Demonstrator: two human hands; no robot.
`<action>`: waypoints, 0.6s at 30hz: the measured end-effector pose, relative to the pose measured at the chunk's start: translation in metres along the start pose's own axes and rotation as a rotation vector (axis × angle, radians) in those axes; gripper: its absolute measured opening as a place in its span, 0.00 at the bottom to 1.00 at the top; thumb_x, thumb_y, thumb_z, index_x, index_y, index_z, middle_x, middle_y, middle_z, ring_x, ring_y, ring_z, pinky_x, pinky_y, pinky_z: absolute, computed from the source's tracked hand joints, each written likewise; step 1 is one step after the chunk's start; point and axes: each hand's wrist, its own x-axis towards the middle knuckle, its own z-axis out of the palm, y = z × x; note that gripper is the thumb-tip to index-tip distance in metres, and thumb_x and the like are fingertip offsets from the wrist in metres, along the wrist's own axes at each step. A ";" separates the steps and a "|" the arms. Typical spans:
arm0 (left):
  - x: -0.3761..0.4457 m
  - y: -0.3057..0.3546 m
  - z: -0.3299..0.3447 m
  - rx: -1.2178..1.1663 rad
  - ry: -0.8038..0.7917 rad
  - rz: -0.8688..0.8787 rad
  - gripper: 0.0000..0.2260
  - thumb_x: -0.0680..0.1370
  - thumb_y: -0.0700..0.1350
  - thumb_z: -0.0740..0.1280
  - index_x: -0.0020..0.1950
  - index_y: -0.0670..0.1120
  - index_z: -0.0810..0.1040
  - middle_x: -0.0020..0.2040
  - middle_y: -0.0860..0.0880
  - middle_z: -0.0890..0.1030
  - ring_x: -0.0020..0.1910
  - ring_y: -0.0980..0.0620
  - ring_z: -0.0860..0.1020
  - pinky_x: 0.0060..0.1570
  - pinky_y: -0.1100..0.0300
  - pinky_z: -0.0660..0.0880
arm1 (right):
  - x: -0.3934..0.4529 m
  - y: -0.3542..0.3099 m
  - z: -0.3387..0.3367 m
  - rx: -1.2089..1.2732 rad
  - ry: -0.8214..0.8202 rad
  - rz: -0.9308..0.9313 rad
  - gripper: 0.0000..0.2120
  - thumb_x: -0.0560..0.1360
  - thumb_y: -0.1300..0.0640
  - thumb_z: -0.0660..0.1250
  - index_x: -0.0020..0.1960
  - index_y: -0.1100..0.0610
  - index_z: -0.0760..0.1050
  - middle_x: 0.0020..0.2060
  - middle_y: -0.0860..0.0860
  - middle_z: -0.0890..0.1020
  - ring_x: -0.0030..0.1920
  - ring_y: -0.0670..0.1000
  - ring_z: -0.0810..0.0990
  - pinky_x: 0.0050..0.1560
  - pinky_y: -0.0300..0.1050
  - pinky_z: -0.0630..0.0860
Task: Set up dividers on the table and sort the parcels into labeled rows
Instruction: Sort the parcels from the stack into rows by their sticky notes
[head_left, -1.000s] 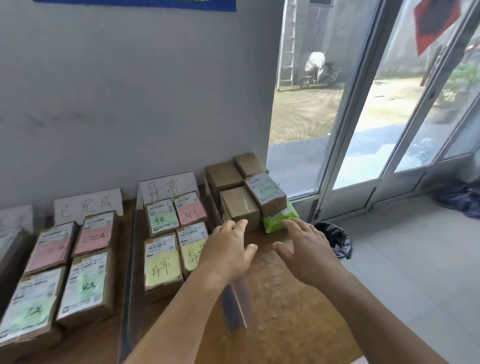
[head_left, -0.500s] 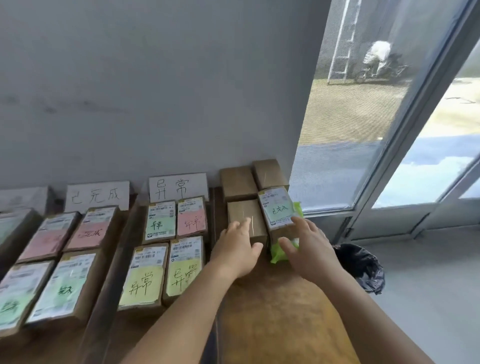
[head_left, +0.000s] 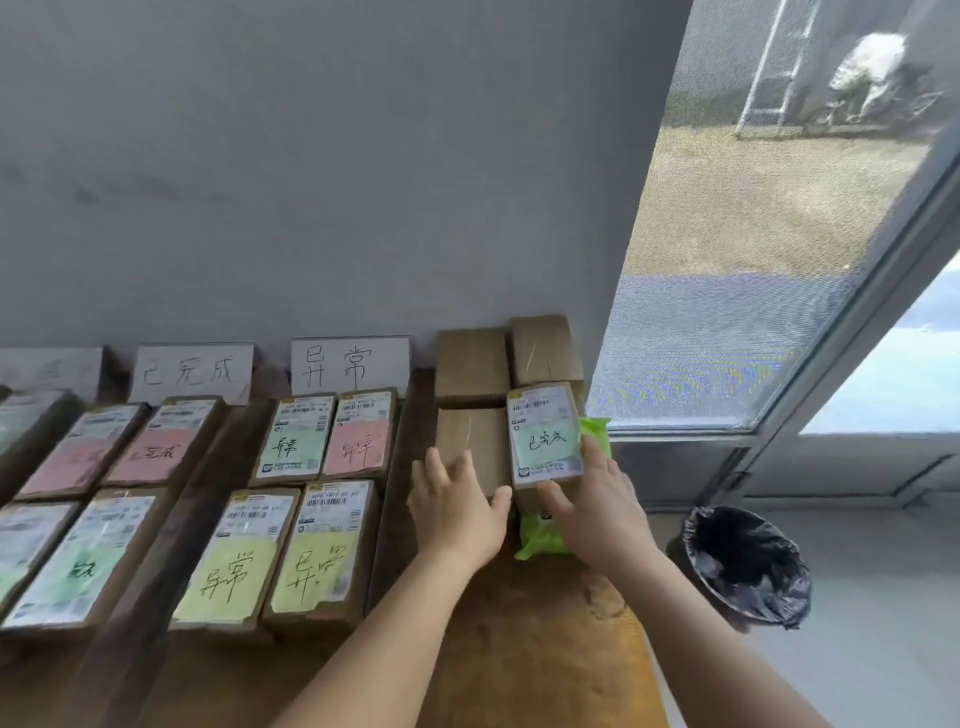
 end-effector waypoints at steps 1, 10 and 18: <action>0.000 0.003 0.001 0.004 0.004 0.032 0.29 0.79 0.60 0.57 0.77 0.50 0.57 0.79 0.44 0.46 0.77 0.42 0.43 0.73 0.44 0.48 | 0.001 0.001 0.001 0.011 -0.006 -0.003 0.38 0.75 0.44 0.63 0.77 0.55 0.50 0.71 0.54 0.66 0.70 0.55 0.63 0.67 0.47 0.61; -0.008 0.025 -0.002 -0.176 0.049 0.125 0.22 0.82 0.56 0.54 0.72 0.49 0.68 0.74 0.49 0.66 0.76 0.46 0.53 0.74 0.50 0.49 | -0.003 0.000 0.002 0.147 0.048 -0.010 0.36 0.76 0.46 0.64 0.76 0.57 0.53 0.70 0.54 0.67 0.69 0.54 0.66 0.63 0.47 0.66; -0.028 0.035 -0.019 -0.860 0.024 0.063 0.10 0.79 0.51 0.63 0.58 0.51 0.68 0.58 0.51 0.78 0.55 0.55 0.76 0.53 0.57 0.77 | -0.025 -0.004 -0.006 0.295 0.162 -0.101 0.34 0.75 0.51 0.67 0.75 0.55 0.56 0.70 0.49 0.68 0.68 0.49 0.67 0.63 0.41 0.65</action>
